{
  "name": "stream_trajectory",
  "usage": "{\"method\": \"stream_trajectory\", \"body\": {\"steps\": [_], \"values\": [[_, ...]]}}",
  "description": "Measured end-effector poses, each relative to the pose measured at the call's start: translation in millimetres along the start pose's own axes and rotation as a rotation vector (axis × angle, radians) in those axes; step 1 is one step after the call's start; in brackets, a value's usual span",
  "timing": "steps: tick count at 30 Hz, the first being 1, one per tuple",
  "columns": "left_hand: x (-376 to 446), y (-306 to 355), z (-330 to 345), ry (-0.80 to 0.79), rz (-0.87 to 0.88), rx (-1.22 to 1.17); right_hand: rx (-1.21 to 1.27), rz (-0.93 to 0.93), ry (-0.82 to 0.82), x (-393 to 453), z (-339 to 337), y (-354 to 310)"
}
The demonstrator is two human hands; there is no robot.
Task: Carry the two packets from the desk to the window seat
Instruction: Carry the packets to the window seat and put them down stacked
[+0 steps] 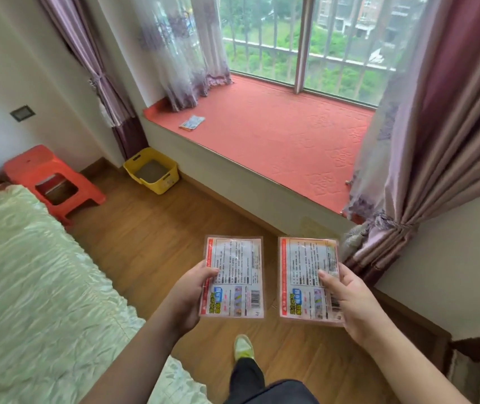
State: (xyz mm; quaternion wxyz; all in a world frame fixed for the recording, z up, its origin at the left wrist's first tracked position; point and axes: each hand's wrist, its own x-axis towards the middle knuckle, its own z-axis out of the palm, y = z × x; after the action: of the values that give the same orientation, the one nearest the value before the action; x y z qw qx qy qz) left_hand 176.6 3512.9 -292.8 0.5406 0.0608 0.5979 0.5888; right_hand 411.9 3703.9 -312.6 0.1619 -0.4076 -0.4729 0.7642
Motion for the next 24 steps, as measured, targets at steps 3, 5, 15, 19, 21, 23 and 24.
{"method": "stream_trajectory", "body": {"steps": [3,5,15,19,21,23,24], "values": [[24.5,18.9,-24.4,0.037,0.019,-0.038,-0.047,-0.009,-0.036,44.6,24.8,-19.1],[43.2,35.6,-44.3,0.043,0.039,-0.067,-0.069,-0.017,-0.054,78.1,46.9,-32.6],[107.1,141.0,-140.2,0.094,0.114,-0.135,-0.129,-0.029,-0.121,203.0,159.2,-92.4],[131.3,175.5,-157.1,0.119,0.126,-0.155,-0.150,-0.015,-0.143,237.3,181.7,-105.6],[147.0,193.7,-162.9,0.127,0.129,-0.154,-0.146,-0.012,-0.138,259.1,189.2,-114.9],[166.0,208.9,-167.3,0.136,0.125,-0.148,-0.133,0.002,-0.143,282.7,193.8,-125.0],[176.6,215.4,-168.8,0.142,0.122,-0.138,-0.130,0.006,-0.147,294.7,195.9,-130.1]]}}
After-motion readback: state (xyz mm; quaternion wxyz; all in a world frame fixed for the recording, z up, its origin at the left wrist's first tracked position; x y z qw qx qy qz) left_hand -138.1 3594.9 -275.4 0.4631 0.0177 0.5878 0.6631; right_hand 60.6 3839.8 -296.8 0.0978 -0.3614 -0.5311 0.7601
